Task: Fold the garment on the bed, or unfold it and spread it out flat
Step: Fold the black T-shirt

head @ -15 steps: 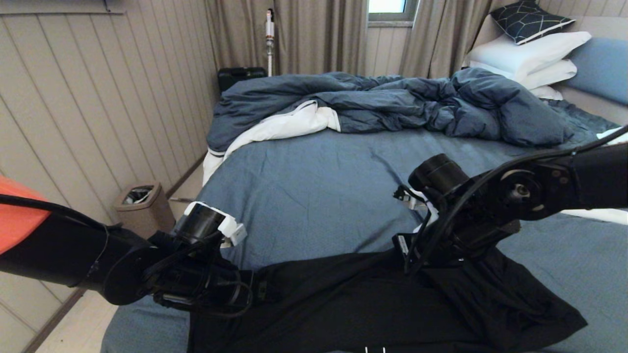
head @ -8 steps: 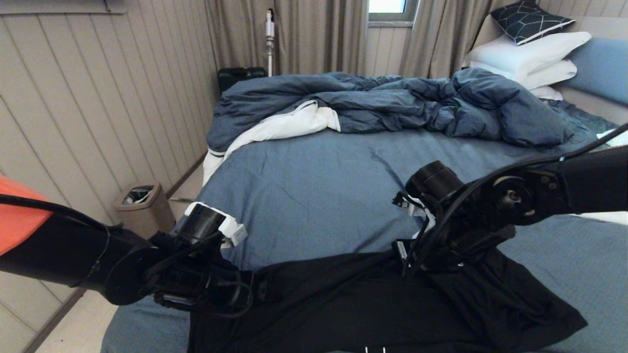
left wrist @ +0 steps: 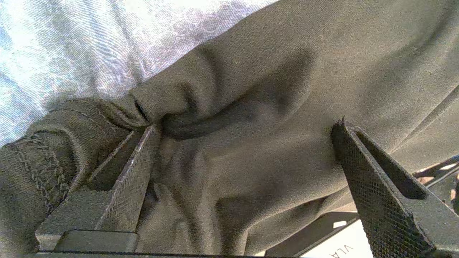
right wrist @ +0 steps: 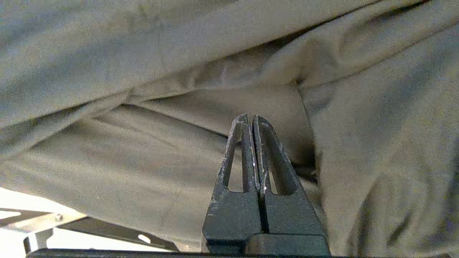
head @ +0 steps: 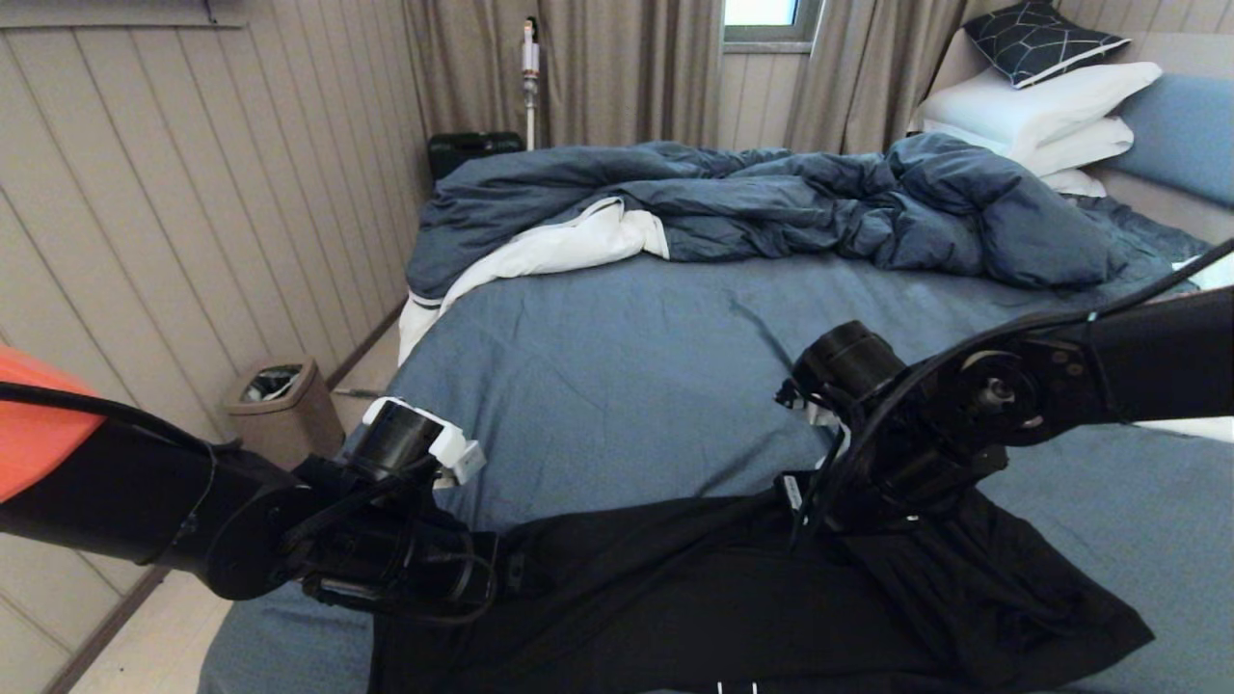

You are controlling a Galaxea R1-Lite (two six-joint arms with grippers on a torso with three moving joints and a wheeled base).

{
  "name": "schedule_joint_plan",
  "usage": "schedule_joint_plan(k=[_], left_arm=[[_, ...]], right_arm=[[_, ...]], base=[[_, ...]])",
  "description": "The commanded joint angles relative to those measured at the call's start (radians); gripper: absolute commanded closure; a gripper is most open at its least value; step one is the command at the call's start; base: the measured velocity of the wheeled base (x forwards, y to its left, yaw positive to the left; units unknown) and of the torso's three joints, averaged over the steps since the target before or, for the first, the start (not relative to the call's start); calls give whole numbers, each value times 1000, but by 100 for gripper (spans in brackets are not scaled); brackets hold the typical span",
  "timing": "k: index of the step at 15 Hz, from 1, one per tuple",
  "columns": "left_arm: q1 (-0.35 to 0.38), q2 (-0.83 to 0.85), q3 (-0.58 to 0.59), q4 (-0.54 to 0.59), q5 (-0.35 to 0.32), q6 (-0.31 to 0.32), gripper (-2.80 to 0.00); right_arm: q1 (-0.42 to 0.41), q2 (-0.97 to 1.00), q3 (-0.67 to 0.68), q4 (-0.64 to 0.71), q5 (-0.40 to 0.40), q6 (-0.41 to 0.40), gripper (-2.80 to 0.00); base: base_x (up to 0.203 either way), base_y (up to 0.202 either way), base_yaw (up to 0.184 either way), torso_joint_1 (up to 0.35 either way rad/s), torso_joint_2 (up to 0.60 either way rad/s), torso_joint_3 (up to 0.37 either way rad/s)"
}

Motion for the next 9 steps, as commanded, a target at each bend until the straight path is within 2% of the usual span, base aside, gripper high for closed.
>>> schedule_joint_plan(k=[1,3,4,9], left_arm=[[0,4,-1,-1,-2,-3,-280],[0,4,0,-1,0,-3,-280],[1,2,-1,-1,0,-3,-280],[0,-4,0,1,0,-3,-280]], right_arm=[[4,20,-14,1,0,8,0],[16,25,-42,1,-2,29,0],[30,23,-44,1,-7,35,-280],[42,34,-74,3,-20,76,-280]], base=[[0,0,0,0,0,0],[0,0,0,0,0,0],[0,0,0,0,0,0],[0,0,0,0,0,0]])
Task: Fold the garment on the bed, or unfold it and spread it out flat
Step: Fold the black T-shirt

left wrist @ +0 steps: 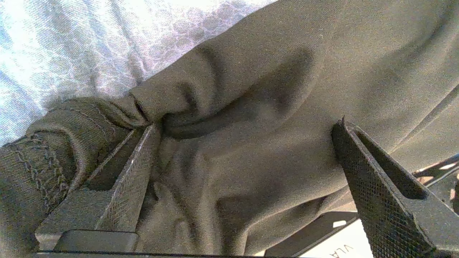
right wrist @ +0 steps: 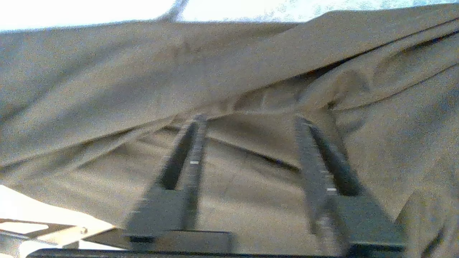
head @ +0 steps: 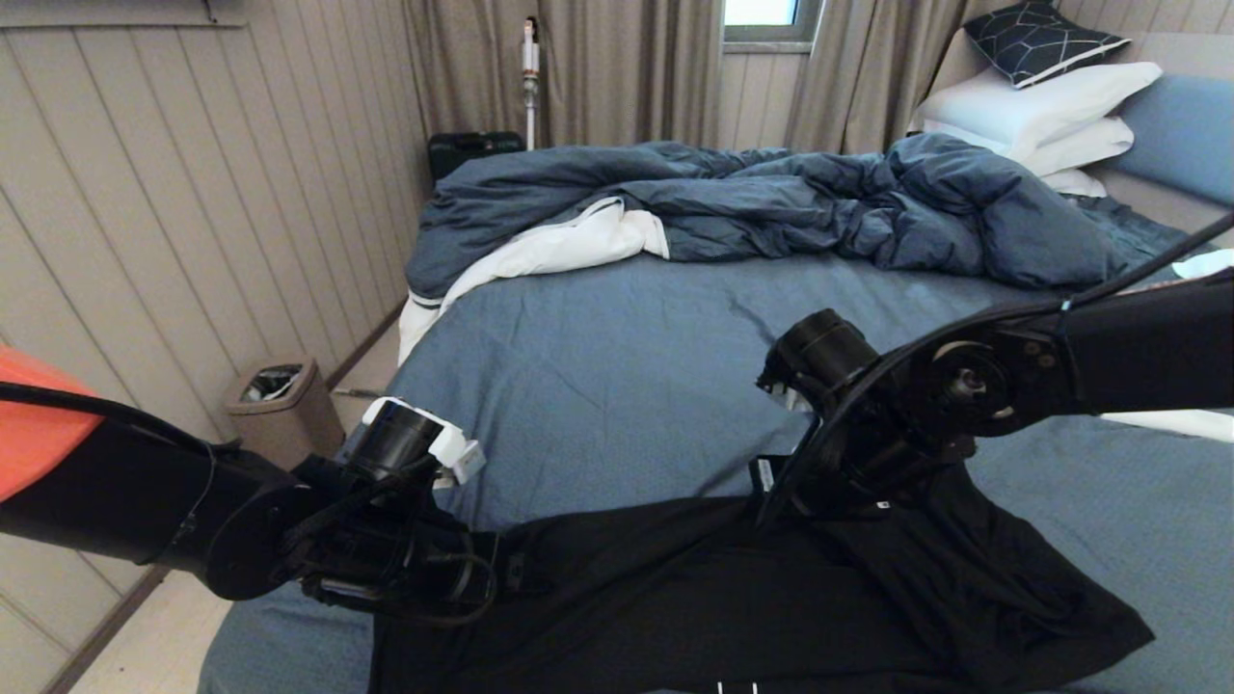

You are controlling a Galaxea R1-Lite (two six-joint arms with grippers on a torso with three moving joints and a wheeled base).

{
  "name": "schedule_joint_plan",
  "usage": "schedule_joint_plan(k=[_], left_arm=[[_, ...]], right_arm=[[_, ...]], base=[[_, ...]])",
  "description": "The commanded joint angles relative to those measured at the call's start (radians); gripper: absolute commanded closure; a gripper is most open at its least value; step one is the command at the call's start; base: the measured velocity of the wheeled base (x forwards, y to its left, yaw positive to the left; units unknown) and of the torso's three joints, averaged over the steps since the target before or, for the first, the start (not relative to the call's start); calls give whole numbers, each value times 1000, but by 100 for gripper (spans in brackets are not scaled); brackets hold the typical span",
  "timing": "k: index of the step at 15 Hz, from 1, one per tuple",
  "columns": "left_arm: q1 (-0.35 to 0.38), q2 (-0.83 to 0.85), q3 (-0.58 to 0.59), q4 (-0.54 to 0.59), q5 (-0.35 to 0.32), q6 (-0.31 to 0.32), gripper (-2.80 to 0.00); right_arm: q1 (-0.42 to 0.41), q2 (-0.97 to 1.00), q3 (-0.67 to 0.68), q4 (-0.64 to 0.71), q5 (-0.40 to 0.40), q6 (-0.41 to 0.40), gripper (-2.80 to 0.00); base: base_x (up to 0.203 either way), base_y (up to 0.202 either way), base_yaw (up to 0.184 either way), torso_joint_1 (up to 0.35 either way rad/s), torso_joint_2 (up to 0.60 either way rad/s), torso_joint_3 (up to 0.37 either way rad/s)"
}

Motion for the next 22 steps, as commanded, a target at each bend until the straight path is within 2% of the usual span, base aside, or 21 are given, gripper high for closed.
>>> schedule_joint_plan(k=[1,10,18,22], left_arm=[[0,-1,0,-1,-1,-3,-280],[0,3,0,-2,-2,-3,-280],[1,11,0,-2,-3,-3,-280],[0,20,-1,-2,-4,-2,-280]], right_arm=[[-3,21,-3,2,1,4,-280],[-6,65,-23,-1,3,5,-280],[-1,-20,51,-1,0,3,-280],[-8,3,54,-24,0,3,-280]], base=[[0,0,0,0,0,0],[0,0,0,0,0,0],[0,0,0,0,0,0],[0,0,0,0,0,0]])
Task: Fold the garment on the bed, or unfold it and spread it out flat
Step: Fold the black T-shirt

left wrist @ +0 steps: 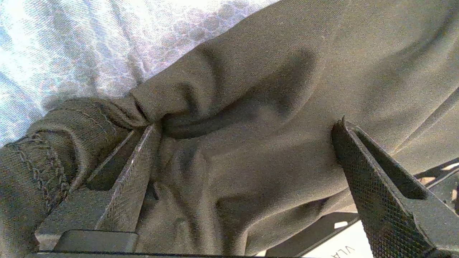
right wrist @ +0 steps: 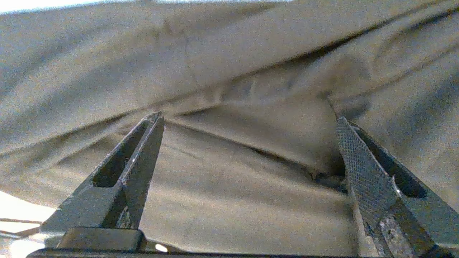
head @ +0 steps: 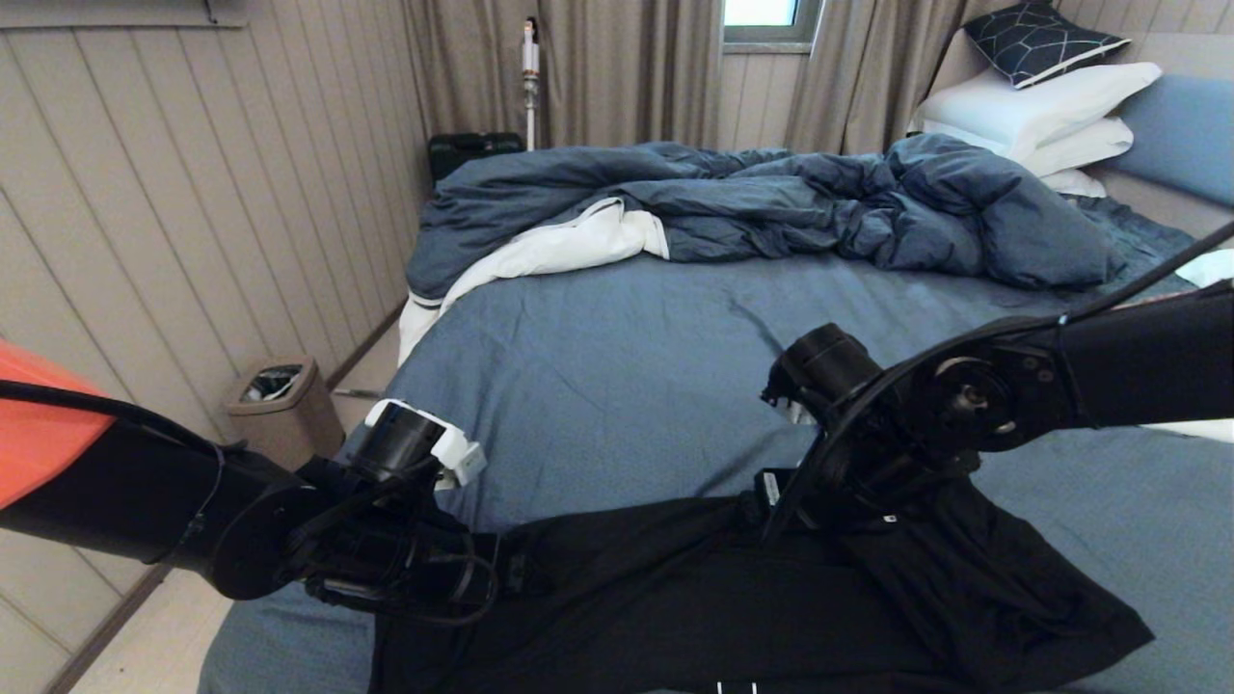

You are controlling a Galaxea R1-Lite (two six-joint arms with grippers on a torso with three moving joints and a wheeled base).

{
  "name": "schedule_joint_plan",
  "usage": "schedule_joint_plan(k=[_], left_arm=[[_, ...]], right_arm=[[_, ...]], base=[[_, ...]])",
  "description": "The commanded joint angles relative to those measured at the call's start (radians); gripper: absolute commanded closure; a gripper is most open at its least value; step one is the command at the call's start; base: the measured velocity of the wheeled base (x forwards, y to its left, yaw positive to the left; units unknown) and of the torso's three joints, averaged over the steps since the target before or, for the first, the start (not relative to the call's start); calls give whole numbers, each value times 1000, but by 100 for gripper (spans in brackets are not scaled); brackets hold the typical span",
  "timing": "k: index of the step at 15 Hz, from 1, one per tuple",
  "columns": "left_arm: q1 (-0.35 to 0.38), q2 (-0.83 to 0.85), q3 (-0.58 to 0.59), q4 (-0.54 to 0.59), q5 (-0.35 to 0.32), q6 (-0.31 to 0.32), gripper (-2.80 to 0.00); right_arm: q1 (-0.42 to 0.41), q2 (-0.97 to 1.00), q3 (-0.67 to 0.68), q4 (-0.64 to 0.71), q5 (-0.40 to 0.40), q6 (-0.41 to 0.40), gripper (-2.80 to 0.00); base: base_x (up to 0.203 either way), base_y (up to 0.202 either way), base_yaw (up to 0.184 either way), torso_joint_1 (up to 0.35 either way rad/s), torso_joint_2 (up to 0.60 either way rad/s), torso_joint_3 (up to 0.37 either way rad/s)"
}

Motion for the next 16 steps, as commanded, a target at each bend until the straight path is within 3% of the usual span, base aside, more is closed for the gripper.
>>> schedule_joint_plan(k=[1,4,5,16], left_arm=[[0,8,0,0,-1,-2,-280],[1,13,-2,0,-2,-2,-280],[2,20,-3,-1,-1,-2,-280],[2,29,-2,-9,-1,-2,-280]], right_arm=[[-2,22,1,-14,-1,2,-280],[-4,51,-2,-40,-1,2,-280],[-4,52,-2,-40,-1,2,0],[-16,9,19,-38,-1,2,0]], base=[[0,0,0,0,0,0],[0,0,0,0,0,0],[0,0,0,0,0,0],[0,0,0,0,0,0]])
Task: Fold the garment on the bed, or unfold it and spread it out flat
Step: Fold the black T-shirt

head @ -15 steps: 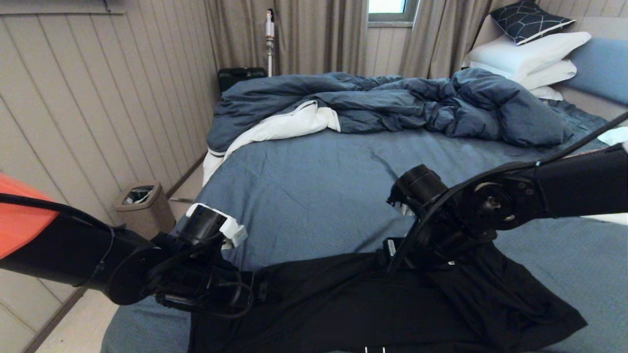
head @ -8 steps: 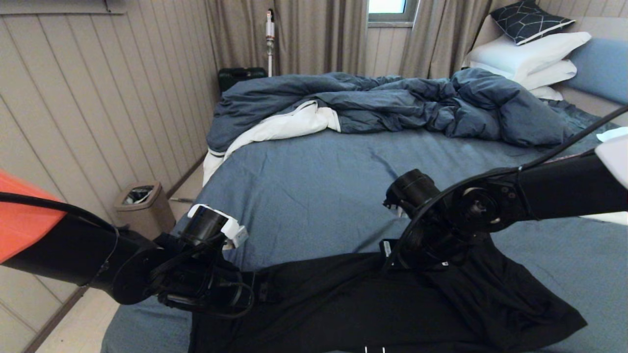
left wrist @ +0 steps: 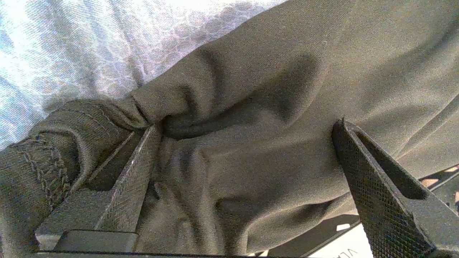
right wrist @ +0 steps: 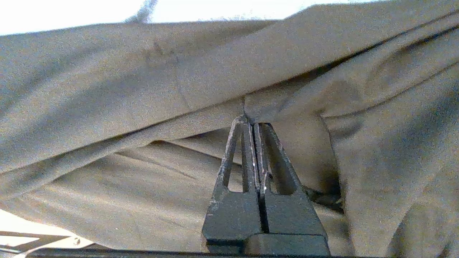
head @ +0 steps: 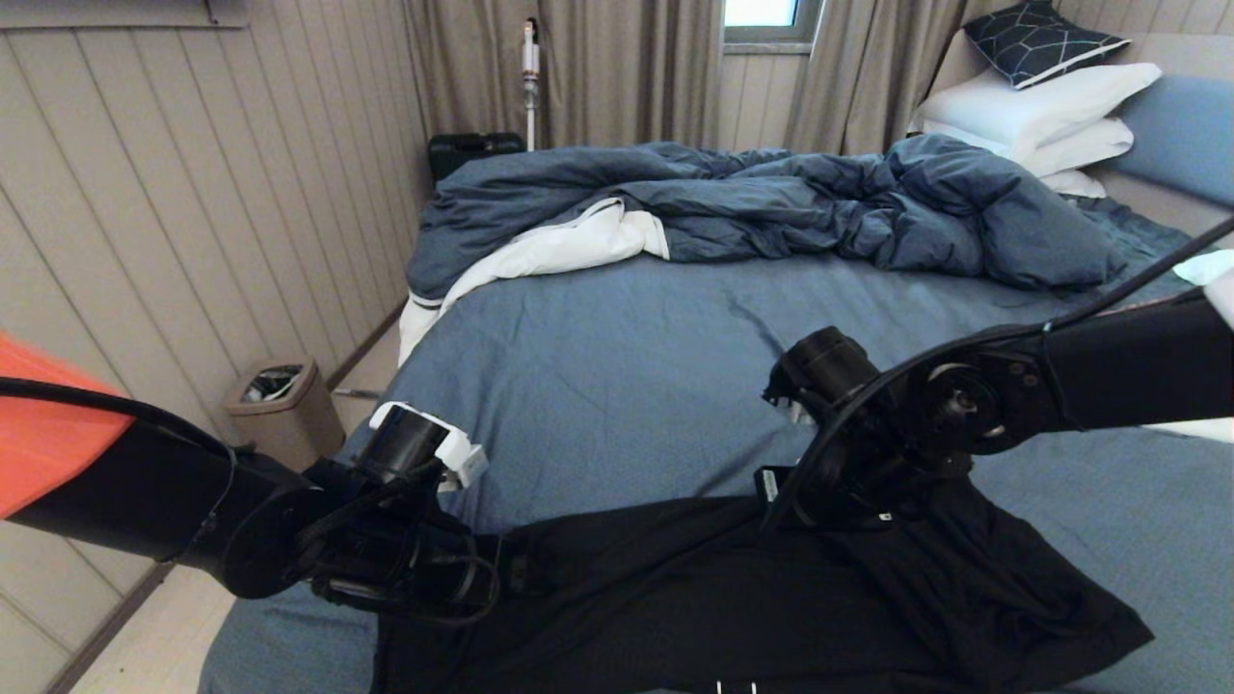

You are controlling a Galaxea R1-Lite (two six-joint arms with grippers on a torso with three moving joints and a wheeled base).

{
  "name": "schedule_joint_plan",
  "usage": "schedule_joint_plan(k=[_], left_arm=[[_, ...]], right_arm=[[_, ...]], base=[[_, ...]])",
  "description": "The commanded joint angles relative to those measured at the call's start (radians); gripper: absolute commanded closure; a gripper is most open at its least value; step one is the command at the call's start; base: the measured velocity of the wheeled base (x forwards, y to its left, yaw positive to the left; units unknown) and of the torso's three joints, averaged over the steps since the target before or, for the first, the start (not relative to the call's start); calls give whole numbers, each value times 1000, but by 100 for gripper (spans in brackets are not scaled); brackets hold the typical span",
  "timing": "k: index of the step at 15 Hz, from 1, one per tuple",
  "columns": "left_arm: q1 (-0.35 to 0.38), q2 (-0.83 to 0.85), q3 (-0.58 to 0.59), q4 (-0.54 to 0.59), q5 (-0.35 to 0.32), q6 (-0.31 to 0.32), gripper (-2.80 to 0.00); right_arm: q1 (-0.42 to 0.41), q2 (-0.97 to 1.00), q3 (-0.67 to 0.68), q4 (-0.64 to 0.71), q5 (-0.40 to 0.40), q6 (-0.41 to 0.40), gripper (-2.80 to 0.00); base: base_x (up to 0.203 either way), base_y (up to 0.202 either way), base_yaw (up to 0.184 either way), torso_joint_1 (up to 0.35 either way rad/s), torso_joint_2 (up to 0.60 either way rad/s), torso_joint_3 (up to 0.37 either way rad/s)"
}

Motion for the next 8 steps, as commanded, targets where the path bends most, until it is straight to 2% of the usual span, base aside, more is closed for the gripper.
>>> schedule_joint_plan(k=[1,5,8], left_arm=[[0,2,0,-1,-1,-3,-280],[0,2,0,-1,-1,-3,-280],[0,4,2,-1,-1,-3,-280]], right_arm=[[0,-10,5,2,0,2,0],[4,-121,36,11,0,4,0],[5,-235,109,24,-3,3,0]], base=[[0,0,0,0,0,0],[0,0,0,0,0,0],[0,0,0,0,0,0]])
